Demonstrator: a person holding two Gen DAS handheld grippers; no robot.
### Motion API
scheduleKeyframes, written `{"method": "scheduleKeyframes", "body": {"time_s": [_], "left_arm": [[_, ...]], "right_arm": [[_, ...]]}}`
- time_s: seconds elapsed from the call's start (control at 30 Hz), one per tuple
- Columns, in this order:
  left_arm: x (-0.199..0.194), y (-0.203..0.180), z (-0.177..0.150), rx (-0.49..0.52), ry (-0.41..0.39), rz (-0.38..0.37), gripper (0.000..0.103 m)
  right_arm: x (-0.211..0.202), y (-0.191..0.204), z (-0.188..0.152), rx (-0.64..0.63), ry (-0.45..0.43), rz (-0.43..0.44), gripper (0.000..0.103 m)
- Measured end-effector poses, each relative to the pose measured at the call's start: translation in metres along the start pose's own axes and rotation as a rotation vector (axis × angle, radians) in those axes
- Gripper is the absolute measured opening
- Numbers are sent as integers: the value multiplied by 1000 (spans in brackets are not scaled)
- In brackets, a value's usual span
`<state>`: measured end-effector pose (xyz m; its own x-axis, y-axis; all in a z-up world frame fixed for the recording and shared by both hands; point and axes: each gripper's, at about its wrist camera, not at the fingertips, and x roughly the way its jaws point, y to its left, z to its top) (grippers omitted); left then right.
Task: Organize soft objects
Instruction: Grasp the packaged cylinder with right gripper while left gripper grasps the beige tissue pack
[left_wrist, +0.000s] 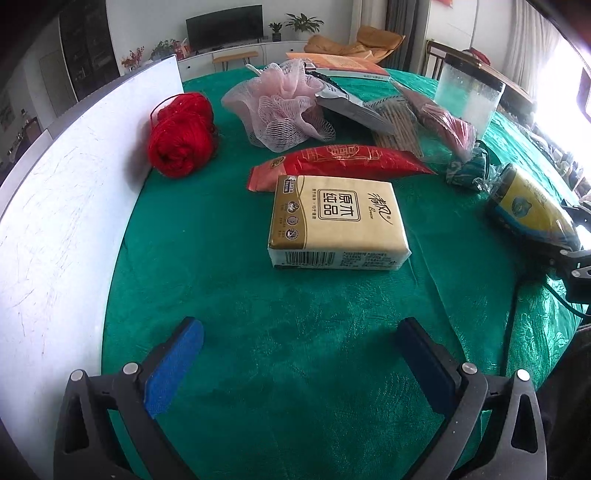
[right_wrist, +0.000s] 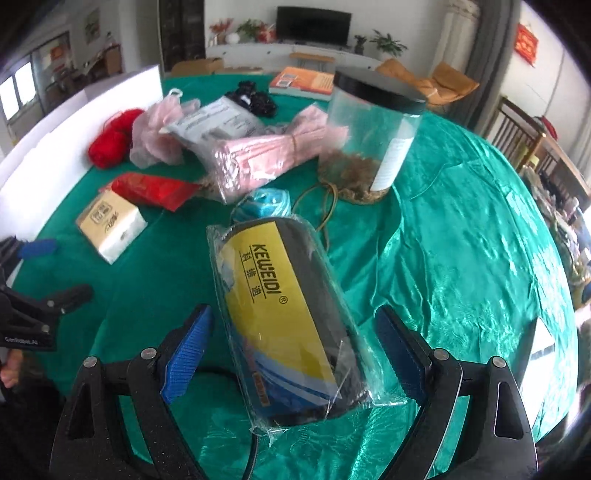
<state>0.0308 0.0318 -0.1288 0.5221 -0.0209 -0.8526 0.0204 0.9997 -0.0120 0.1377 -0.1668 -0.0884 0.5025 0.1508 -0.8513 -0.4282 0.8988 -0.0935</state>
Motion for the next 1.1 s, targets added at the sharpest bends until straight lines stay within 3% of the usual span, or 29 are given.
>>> {"method": "scheduleKeyframes", "body": {"time_s": [0.1,0.13,0.2,0.27,0.37,0.5,0.63,0.7,0.77,0.83,0.93,1.0,1.1], "left_arm": [[0,0,0,1,0,0,103],[0,-1,1,2,1,0,103],[0,-1,1,4,5,-1,103],[1,0,2,4,6,-2,103],[1,-1,3,-4,10,4,103],[3,-1,8,6,37,-2,103],[4,1,10,25,44,-13,103],[5,2,12,37,54,-23,103],[6,6,15,40,63,-47,103],[4,15,19,-6,60,-109,103],[1,25,28,-69,51,-223,103],[2,22,36,-53,50,-236,103],[4,4,49,21,35,-194,103]], "right_arm": [[11,-5,-7,2,39,6,86],[7,-10,-11,36,17,22,70],[-2,-26,-20,141,7,71,66],[-8,-48,-31,241,7,57,65],[-9,-103,-43,454,-1,-31,65],[5,-175,-31,724,-24,-38,64],[34,-201,21,752,-76,55,64],[43,-203,40,766,-124,138,68],[43,-201,48,787,-127,163,75],[29,-193,43,781,-165,165,77],[1,-175,21,727,-229,91,79],[-15,-160,0,690,-280,46,80],[-20,-138,-29,656,-322,-8,81]]}}
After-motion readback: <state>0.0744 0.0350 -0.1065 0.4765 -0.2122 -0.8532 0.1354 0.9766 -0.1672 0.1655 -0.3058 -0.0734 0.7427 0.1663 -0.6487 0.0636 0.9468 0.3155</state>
